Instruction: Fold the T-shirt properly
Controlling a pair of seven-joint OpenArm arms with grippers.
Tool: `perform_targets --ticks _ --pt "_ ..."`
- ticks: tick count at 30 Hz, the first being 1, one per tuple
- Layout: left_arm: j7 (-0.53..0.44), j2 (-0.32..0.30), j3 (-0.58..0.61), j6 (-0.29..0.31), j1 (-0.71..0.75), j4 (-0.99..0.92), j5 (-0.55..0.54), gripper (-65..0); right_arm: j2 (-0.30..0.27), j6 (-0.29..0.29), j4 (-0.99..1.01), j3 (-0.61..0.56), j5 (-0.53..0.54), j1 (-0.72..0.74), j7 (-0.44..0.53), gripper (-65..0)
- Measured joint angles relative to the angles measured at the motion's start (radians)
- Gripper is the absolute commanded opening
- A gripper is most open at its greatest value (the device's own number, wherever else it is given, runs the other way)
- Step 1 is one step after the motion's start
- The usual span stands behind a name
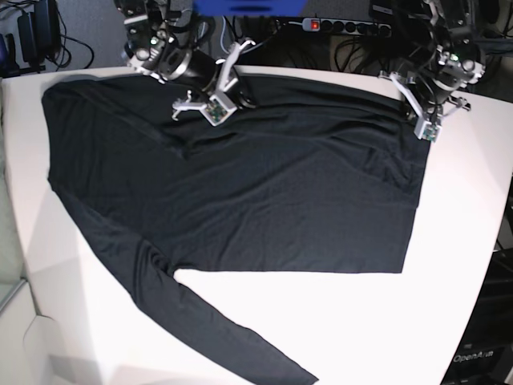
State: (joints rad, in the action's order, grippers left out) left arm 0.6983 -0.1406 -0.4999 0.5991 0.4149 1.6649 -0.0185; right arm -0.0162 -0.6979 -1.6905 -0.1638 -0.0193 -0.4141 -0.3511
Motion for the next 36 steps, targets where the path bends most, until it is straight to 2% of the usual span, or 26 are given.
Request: perform_targets --ticks 21,29,36 --pt "-0.003 0.0 0.0 0.0 0.0 0.0 0.003 -65.0 -0.001 0.0 0.095 -0.022 0.001 0.068 0.004 -62.4" --pt "-0.003 0.0 0.0 0.0 0.0 0.0 0.003 -65.0 0.0 -0.002 0.195 -0.023 0.023 0.173 0.022 -62.3" --pt "-0.003 0.0 0.004 0.0 0.001 0.0 0.004 -65.0 -0.004 0.0 0.208 -0.016 0.0 0.293 -0.021 -62.1"
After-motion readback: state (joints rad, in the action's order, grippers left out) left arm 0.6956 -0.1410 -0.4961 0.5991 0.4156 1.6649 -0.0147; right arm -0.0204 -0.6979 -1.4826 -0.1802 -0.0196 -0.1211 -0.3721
